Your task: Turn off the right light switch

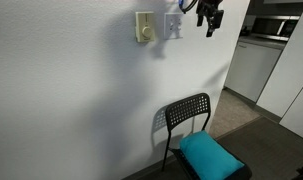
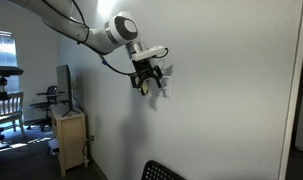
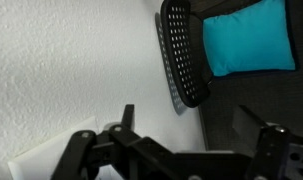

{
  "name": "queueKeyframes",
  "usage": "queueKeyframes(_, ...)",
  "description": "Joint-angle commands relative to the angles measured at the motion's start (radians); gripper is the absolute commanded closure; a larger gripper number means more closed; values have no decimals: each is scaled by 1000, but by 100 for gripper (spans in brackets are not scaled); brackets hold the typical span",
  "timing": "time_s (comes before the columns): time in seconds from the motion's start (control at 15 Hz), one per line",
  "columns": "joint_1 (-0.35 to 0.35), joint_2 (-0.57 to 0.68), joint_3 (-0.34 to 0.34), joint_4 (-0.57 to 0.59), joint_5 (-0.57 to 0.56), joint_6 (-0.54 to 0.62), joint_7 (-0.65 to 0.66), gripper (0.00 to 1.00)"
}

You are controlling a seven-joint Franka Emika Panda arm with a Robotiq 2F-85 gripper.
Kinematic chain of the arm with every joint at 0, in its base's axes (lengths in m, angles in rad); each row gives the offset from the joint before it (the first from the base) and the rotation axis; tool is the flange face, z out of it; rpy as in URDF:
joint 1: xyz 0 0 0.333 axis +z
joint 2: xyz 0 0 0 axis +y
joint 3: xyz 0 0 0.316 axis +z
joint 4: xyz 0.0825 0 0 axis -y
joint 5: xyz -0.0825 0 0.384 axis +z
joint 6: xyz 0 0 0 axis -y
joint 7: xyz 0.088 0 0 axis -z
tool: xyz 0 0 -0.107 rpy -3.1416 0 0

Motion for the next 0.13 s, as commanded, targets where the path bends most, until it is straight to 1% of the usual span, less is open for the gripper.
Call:
queueKeyframes(0.0, -8, -25, 8, -24, 9, -35, -20, 0)
queueKeyframes(0.07, -8, -23, 9, -23, 9, -37, -17, 0)
